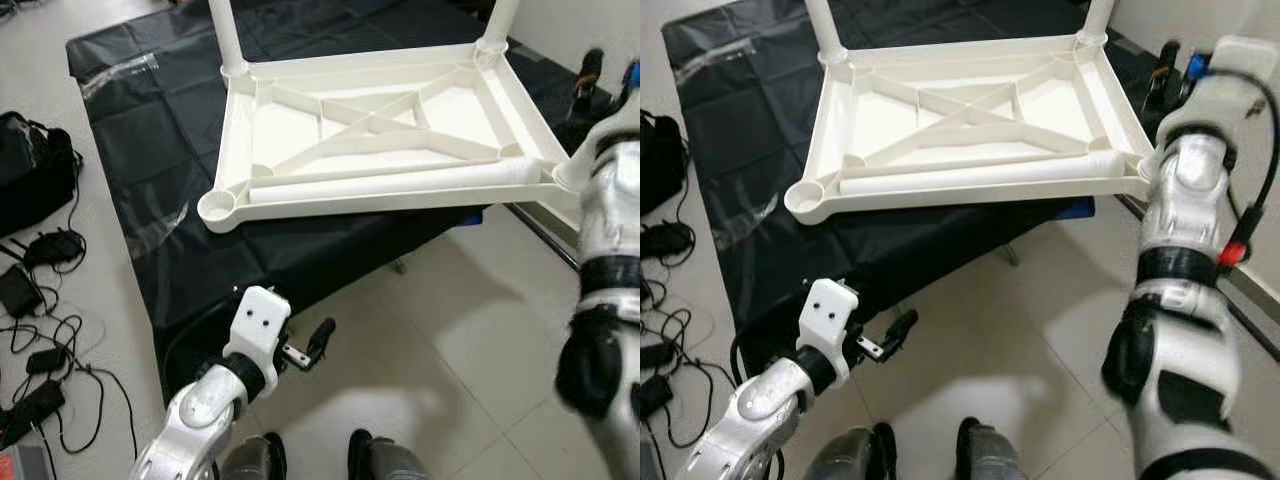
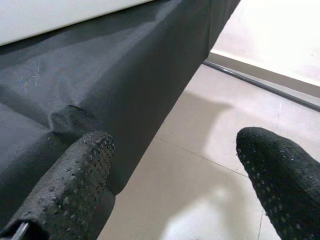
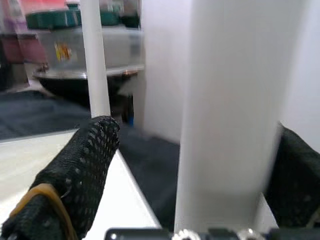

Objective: Building children table

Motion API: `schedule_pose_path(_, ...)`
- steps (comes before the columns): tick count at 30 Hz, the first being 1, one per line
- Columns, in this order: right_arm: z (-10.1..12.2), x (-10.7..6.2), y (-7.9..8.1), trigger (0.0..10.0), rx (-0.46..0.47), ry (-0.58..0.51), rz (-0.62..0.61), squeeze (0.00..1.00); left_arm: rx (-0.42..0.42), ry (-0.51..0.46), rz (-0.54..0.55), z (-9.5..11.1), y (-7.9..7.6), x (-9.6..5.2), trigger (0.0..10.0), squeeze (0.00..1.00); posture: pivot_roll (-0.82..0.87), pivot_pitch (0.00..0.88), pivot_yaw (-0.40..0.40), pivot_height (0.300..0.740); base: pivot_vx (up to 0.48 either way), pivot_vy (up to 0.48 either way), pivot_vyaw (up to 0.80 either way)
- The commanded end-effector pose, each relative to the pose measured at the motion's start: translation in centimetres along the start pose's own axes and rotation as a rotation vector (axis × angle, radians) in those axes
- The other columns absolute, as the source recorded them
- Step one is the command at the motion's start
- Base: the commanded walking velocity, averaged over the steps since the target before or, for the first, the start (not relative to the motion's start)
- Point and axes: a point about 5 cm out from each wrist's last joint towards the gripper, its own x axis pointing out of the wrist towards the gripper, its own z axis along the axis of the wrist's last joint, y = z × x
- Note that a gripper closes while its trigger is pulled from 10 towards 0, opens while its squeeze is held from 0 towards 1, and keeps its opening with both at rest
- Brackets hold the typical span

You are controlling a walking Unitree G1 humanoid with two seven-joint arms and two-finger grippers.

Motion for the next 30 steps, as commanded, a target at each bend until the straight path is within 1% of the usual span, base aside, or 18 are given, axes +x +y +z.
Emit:
schedule_pose_path(1,0.3,-0.8,0.3,10.0,0.021,-0.009,-0.013,0.0,0.0,0.027,0.002,-0.7,-0.1,0.0,10.0,0.0,0.11,0.217,0.002,0.74,0.0,0.0,0.0)
schedule_pose_path(7,0.9,-2.2,0.4,10.0,-0.009,-0.052,-0.05,0.0,0.001,0.025,0.003,-0.8,-0.1,0.2,10.0,0.0,0.11,0.211,0.002,0.74,0.0,0.0,0.0)
schedule_pose_path(10,1.9,-4.3,0.3,10.0,-0.072,-0.114,-0.104,0.0,0.001,0.023,0.004,-0.8,-0.1,0.3,10.0,0.0,0.1,0.213,0.0,0.74,0.0,0.0,0.0)
schedule_pose_path(11,1.9,-4.3,0.3,10.0,-0.072,-0.114,-0.104,0.0,0.001,0.023,0.004,-0.8,-0.1,0.3,10.0,0.0,0.1,0.213,0.0,0.74,0.0,0.0,0.0)
schedule_pose_path(14,2.2,-6.2,0.4,10.0,-0.082,-0.099,-0.12,0.0,0.001,0.022,0.005,-0.8,0.0,0.4,10.0,0.0,0.09,0.212,-0.002,0.74,0.0,0.0,0.0)
schedule_pose_path(15,2.2,-6.2,0.4,10.0,-0.082,-0.099,-0.12,0.0,0.001,0.022,0.005,-0.8,0.0,0.4,10.0,0.0,0.09,0.212,-0.002,0.74,0.0,0.0,0.0)
schedule_pose_path(17,1.2,-9.9,1.8,10.0,-0.097,-0.052,-0.048,0.0,0.001,0.02,0.003,-0.9,0.1,0.5,10.0,0.0,0.08,0.214,0.015,0.74,0.0,0.0,0.0)
schedule_pose_path(19,1.2,-9.9,1.8,10.0,-0.097,-0.052,-0.048,0.0,0.001,0.02,0.003,-0.9,0.1,0.5,10.0,0.0,0.08,0.214,0.015,0.74,0.0,0.0,0.0)
schedule_pose_path(20,0.6,-11.8,2.7,10.0,-0.088,-0.028,0.013,0.0,0.001,0.019,0.002,-0.9,0.2,0.5,10.0,0.0,0.07,0.214,0.019,0.74,0.0,0.0,0.0)
schedule_pose_path(21,0.6,-11.8,2.7,10.0,-0.088,-0.028,0.013,0.0,0.001,0.019,0.002,-0.9,0.2,0.5,10.0,0.0,0.07,0.214,0.019,0.74,0.0,0.0,0.0)
schedule_pose_path(22,-0.2,-13.8,3.8,10.0,-0.087,0.003,0.095,0.0,0.002,0.019,0.002,-0.9,0.2,0.6,10.0,0.0,0.07,0.213,0.019,0.74,0.0,0.0,0.0)
schedule_pose_path(23,-0.2,-13.8,3.8,10.0,-0.087,0.003,0.095,0.0,0.002,0.019,0.002,-0.9,0.2,0.6,10.0,0.0,0.07,0.213,0.019,0.74,0.0,0.0,0.0)
schedule_pose_path(24,-0.6,-15.4,5.1,10.0,-0.059,0.019,0.182,0.0,0.002,0.019,0.003,-1.0,0.2,0.6,10.0,0.0,0.07,0.216,0.018,0.74,0.0,0.0,0.0)
schedule_pose_path(25,-0.6,-15.4,5.1,10.0,-0.059,0.019,0.182,0.0,0.002,0.019,0.003,-1.0,0.2,0.6,10.0,0.0,0.07,0.216,0.018,0.74,0.0,0.0,0.0)
schedule_pose_path(26,-0.7,-16.5,5.9,10.0,-0.05,0.032,0.236,0.0,0.003,0.019,0.004,-1.0,0.2,0.6,10.0,0.0,0.05,0.211,0.016,0.74,0.0,0.0,0.0)
schedule_pose_path(27,-0.7,-16.5,5.9,10.0,-0.05,0.032,0.236,0.0,0.003,0.019,0.004,-1.0,0.2,0.6,10.0,0.0,0.05,0.211,0.016,0.74,0.0,0.0,0.0)
schedule_pose_path(28,-0.8,-17.2,6.5,10.0,-0.032,0.039,0.274,0.0,0.003,0.019,0.006,-1.0,0.1,0.7,10.0,0.0,0.03,0.204,-0.001,0.74,0.0,0.0,0.0)
schedule_pose_path(30,-0.6,-17.5,6.9,10.0,-0.028,0.041,0.288,0.0,0.003,0.018,0.009,-1.1,0.1,0.7,10.0,0.0,0.03,0.202,-0.009,0.74,0.0,0.0,0.0)
